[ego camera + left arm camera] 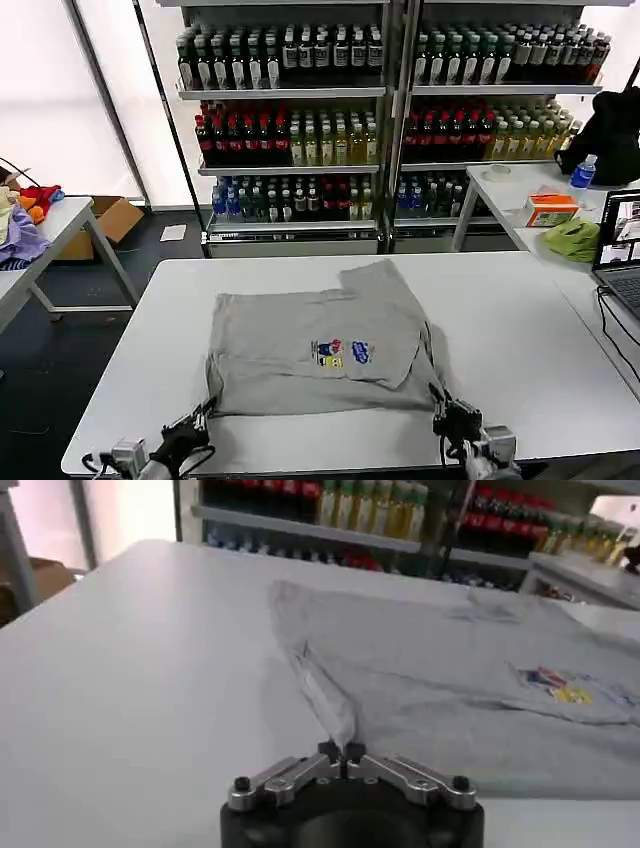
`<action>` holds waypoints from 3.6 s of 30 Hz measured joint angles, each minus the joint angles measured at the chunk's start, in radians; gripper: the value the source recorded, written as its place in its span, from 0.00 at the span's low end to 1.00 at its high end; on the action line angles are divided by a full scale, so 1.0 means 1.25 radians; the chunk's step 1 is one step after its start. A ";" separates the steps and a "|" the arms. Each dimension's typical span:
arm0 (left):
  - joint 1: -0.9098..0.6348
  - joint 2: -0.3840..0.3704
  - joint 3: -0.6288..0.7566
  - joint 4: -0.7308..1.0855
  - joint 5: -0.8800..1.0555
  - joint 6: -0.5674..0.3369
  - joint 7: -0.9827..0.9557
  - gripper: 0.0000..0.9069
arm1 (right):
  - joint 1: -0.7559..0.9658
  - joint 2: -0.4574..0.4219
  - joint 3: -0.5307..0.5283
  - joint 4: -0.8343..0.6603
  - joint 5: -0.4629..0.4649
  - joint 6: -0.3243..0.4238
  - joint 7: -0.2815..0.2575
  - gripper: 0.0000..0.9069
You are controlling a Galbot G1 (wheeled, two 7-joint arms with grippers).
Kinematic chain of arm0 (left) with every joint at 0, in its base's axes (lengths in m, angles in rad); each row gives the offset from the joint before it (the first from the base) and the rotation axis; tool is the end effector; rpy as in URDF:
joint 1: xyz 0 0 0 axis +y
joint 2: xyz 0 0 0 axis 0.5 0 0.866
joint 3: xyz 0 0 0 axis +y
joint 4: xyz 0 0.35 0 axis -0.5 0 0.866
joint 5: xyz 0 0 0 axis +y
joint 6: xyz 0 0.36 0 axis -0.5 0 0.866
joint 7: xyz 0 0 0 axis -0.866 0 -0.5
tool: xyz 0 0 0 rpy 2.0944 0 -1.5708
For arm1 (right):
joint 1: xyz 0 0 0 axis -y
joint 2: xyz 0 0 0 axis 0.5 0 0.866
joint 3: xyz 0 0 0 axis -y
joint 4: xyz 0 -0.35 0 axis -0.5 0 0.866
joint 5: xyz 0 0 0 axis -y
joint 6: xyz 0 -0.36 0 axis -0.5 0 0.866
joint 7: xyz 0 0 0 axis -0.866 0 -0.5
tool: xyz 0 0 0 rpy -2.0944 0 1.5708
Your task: Fold and organize the clothes.
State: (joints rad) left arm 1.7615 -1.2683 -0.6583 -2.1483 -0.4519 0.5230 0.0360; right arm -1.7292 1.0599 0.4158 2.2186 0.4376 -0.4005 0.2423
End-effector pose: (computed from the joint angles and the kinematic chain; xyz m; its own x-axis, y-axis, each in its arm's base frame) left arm 0.1378 0.0844 -0.2974 -0.7909 0.1461 0.5942 0.0671 0.9859 -0.1531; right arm 0.1390 -0.0380 -0.2815 -0.8486 -0.1331 0.5120 -0.1573 0.9876 -0.0038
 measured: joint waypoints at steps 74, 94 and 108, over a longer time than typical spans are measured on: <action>-0.666 0.249 0.223 0.574 -0.052 0.015 0.242 0.02 | 0.935 0.149 -0.230 -0.820 0.042 -0.141 -0.305 0.00; -0.674 0.240 0.232 0.571 -0.090 0.005 0.251 0.02 | 0.906 0.135 -0.181 -0.750 0.205 -0.125 -0.281 0.00; -0.616 0.262 0.159 0.459 -0.167 -0.024 0.175 0.01 | 0.776 0.083 -0.119 -0.520 0.324 -0.122 -0.245 0.00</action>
State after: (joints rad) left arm 0.9918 -0.9408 -0.4593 -1.5750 -0.6613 0.4933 0.2542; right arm -0.7596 1.1639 0.2676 1.5687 0.8420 -0.5535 -0.0637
